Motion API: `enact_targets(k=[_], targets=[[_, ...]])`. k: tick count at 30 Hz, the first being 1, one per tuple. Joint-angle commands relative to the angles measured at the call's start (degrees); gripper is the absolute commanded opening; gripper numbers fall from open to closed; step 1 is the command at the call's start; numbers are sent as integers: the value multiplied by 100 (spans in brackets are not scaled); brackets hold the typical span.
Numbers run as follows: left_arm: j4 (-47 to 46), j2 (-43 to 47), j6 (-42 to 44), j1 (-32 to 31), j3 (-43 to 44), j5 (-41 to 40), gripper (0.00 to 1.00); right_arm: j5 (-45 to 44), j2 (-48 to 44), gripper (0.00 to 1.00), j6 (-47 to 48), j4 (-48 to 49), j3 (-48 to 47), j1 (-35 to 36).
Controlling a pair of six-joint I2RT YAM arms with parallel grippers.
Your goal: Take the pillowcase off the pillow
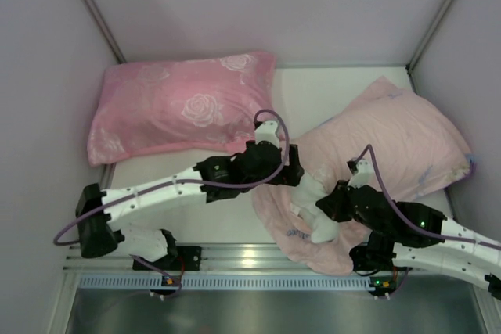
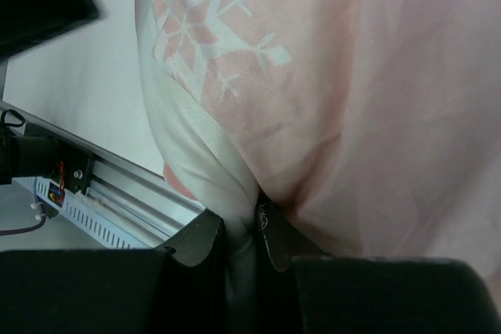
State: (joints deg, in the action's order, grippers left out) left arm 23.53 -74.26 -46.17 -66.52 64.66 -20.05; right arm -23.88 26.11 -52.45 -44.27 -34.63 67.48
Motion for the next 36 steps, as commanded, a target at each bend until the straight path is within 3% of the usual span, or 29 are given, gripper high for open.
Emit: enact_targets(k=[1, 3, 7, 8, 10, 14, 15, 22, 24, 26, 28, 29, 30, 31, 32, 33, 34, 36], targets=[[1065, -948, 495, 69, 388, -543, 97, -196, -176, 0, -161, -292, -368, 134], [1267, -1493, 452, 296, 643, -639, 95, -231, -229, 0, -161, -450, -474, 151], [1251, -1767, 416, 535, 460, -535, 83, -345, -457, 0, -196, -696, -615, 160], [1242, -1767, 416, 552, 381, -552, 71, -372, -484, 0, -205, -749, -693, 151], [1251, -1750, 355, 605, 179, -674, 56, -468, -597, 0, -231, -889, -781, 151], [1146, -1680, 249, 1271, -348, -535, 5, -679, -844, 0, -275, -1241, -1168, 151], [1093, -1662, 258, 1378, -575, -535, 0, -784, -905, 0, -284, -1320, -1247, 151], [137, -1320, 275, 2467, -1814, -272, 0, -988, -1195, 0, -302, -1770, -1731, 11], [-530, -1327, 398, 3012, -2027, 750, 0, -769, -1178, 0, -240, -1516, -1696, 10], [-1331, -1511, 670, 3092, -1889, 1457, 0, -540, -994, 0, -65, -1261, -1600, 10], [-1988, -1495, 881, 2988, -1712, 2905, 0, -188, -810, 0, 6, -823, -1460, 10], [-2053, -1408, 873, 2778, -1546, 3328, 2, -118, -757, 0, 41, -663, -1406, 10], [-2037, -937, 795, 2593, -1536, 3419, 17, -126, -687, 0, 24, -601, -1389, 10], [-2036, -541, 655, 2400, -1597, 3264, 41, -187, -538, 0, 41, -574, -1371, 10], [-1923, -85, 575, 1955, -1667, 3062, 75, -231, -458, 0, 41, -574, -1371, 10], [-1792, 886, 470, 1724, -1876, 2799, 89, -388, -379, 0, 24, -565, -1362, 10], [-1730, 1331, 190, 1513, -1992, 2561, 97, -416, -248, 0, 59, -495, -1345, 10], [-1711, 1965, -153, 933, -2325, 2681, 99, -433, -72, 0, 120, -13, -1301, 10]])
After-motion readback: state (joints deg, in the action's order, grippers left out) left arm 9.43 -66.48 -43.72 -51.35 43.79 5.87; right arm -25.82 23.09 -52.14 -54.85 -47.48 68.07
